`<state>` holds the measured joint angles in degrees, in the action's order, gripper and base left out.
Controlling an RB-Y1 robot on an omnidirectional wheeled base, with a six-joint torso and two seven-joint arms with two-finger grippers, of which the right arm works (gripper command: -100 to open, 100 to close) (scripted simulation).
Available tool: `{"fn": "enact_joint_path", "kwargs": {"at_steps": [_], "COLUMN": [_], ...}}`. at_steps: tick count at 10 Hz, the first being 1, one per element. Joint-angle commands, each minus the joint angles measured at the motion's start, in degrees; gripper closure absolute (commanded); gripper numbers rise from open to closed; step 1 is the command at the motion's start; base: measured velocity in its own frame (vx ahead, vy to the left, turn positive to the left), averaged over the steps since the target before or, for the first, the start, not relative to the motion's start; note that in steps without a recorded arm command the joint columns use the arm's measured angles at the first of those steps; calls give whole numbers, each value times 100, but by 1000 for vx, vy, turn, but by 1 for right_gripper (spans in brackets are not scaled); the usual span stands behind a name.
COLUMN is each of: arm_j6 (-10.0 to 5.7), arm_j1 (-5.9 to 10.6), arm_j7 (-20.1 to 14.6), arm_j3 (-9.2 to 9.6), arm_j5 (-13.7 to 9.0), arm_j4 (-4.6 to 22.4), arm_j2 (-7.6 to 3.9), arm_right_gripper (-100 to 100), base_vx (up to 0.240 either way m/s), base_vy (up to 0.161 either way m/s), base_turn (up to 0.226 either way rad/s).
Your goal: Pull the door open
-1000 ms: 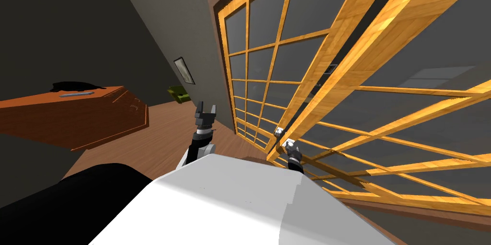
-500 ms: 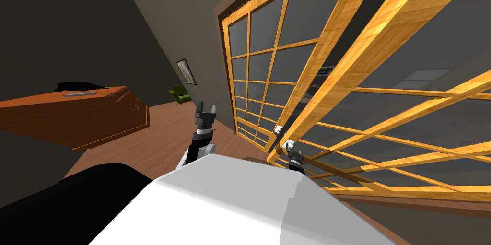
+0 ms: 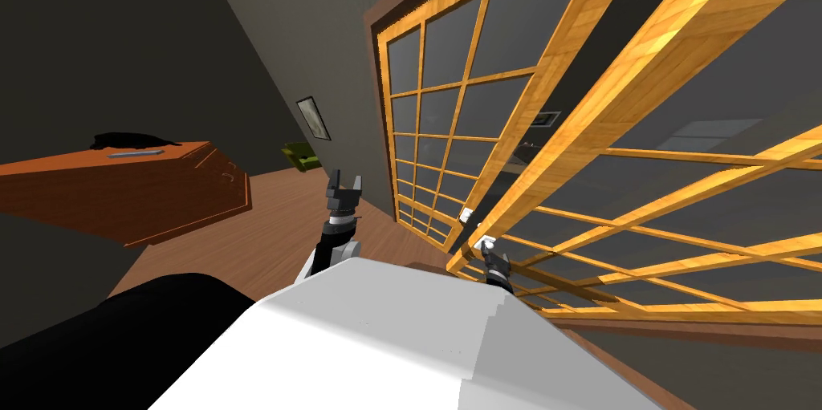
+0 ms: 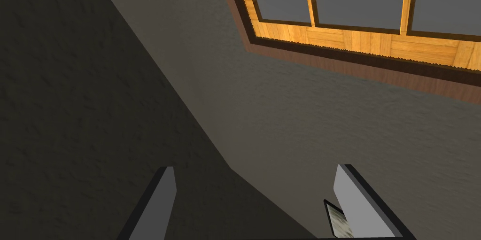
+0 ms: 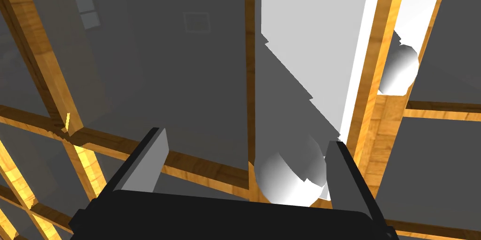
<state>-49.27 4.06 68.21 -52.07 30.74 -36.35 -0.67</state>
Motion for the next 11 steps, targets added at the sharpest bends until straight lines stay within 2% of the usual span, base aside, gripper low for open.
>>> {"fn": "enact_joint_path", "kwargs": {"at_steps": [1, 5, 6, 7, 8, 11], "arm_j6": [135, 138, 144, 144, 144, 144], "arm_j1": [-187, -223, -294, -294, -294, -294], "arm_j7": [-64, -125, -248, -248, -248, -248], "arm_j3": [-84, -82, -77, -77, -77, -77], "arm_j5": [-30, -62, -128, -128, -128, -128], "arm_j4": [-213, -208, -198, -85, -198, -198], "arm_j2": [-44, -65, -109, -109, -109, -109], "arm_right_gripper": [100, 100, 100, 100, 100, 100], "base_vx": [-31, -28, -42, -59, -40, -10], "base_vy": [7, 1, 6, 17, 17, 8], "base_turn": [-4, -10, 17, 5, -20, -17]}}
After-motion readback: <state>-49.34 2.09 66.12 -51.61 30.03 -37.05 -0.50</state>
